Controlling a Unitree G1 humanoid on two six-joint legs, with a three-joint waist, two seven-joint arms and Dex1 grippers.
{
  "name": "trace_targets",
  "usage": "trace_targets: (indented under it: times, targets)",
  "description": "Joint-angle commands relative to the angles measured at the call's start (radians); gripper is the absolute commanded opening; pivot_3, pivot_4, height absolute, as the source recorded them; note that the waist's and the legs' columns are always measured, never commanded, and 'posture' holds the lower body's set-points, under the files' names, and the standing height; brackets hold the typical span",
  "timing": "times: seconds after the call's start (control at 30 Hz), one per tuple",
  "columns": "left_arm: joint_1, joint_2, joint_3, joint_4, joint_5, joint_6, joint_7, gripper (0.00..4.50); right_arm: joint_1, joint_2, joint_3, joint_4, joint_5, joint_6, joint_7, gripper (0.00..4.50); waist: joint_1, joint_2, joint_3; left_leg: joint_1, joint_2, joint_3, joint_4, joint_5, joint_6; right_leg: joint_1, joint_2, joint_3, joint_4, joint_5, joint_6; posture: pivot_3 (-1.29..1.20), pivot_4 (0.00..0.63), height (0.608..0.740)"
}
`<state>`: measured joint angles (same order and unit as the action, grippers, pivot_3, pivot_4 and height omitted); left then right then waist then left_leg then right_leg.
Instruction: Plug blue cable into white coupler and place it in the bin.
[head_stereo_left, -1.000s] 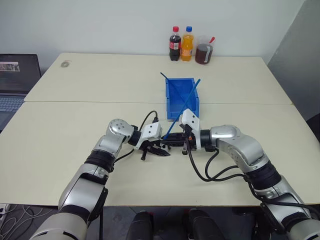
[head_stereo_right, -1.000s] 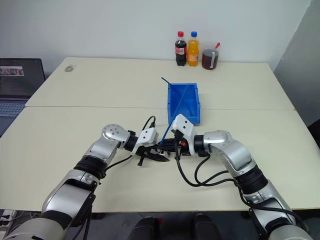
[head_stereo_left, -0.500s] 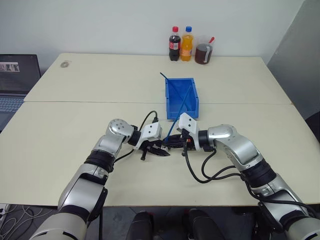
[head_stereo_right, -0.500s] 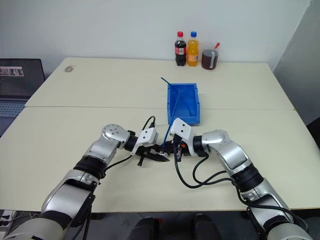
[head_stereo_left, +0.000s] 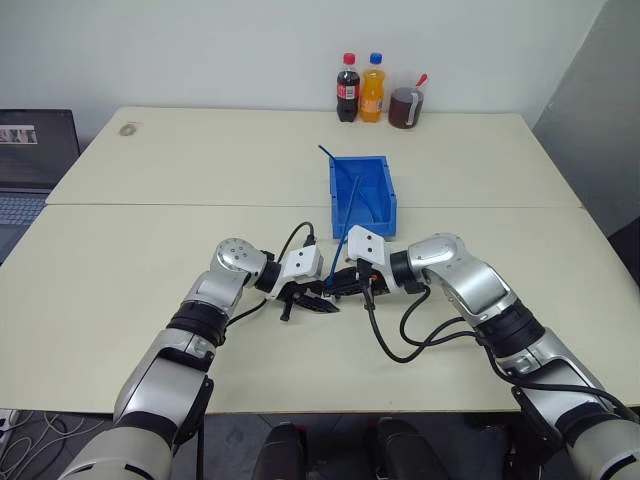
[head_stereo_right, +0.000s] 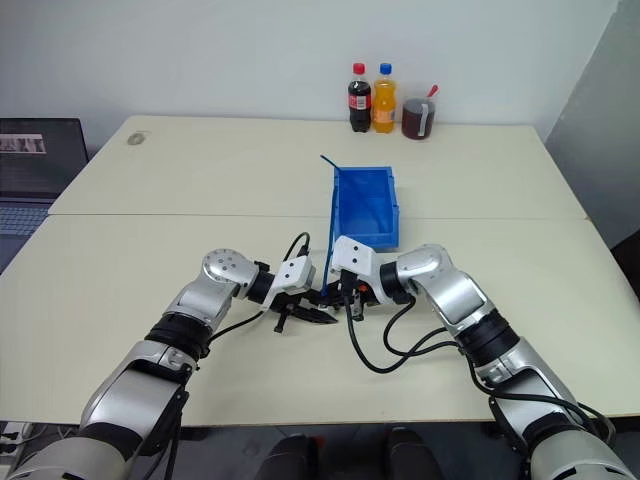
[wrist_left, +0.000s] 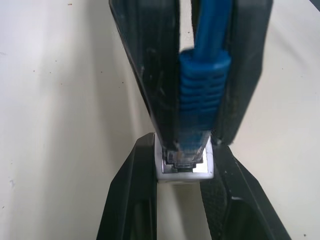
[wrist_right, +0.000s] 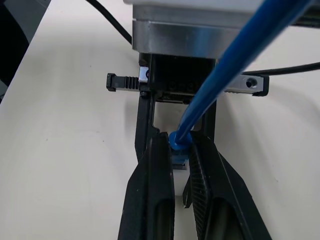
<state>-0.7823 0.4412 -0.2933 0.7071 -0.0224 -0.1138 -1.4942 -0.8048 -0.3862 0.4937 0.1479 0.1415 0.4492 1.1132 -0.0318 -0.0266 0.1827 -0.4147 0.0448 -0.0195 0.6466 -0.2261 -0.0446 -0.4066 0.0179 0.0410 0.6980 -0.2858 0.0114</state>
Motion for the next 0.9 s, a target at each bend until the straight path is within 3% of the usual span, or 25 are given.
trace_targets:
  times: [0.03,0.67,0.73,0.9]
  targets:
    - [0.003,0.007,-0.016,-0.002,0.021,0.014,0.002,0.8,-0.017,0.013,0.039,0.037,-0.055,-0.007,0.014,0.15,0.0,0.0,0.0,0.0,0.0,0.0,0.0,0.0,0.0,0.0,0.0,0.0,0.0,0.0,0.0,0.0,0.15,0.74]
    - [0.029,0.019,-0.009,-0.05,0.017,0.025,0.026,0.8,0.081,0.029,0.033,0.181,-0.103,0.016,-0.007,0.15,-0.002,0.002,-0.017,0.006,0.0,0.002,-0.001,0.0,0.0,0.004,0.001,0.002,0.001,-0.002,0.003,0.0,0.15,0.74]
    - [0.025,0.014,0.016,-0.039,0.003,0.003,0.049,1.5,0.093,0.03,-0.022,0.162,-0.071,0.032,-0.028,0.15,-0.002,0.002,-0.018,0.006,0.0,0.002,-0.001,0.0,0.0,0.004,0.001,0.002,0.001,-0.002,0.003,0.0,0.15,0.74]
    - [0.036,0.017,0.076,-0.081,-0.057,0.047,0.078,2.52,0.147,0.023,-0.129,0.081,-0.009,0.086,-0.061,0.15,-0.001,0.002,-0.018,0.006,0.0,0.002,-0.001,0.0,0.0,0.005,0.001,0.002,0.001,-0.002,0.003,0.0,0.15,0.74]
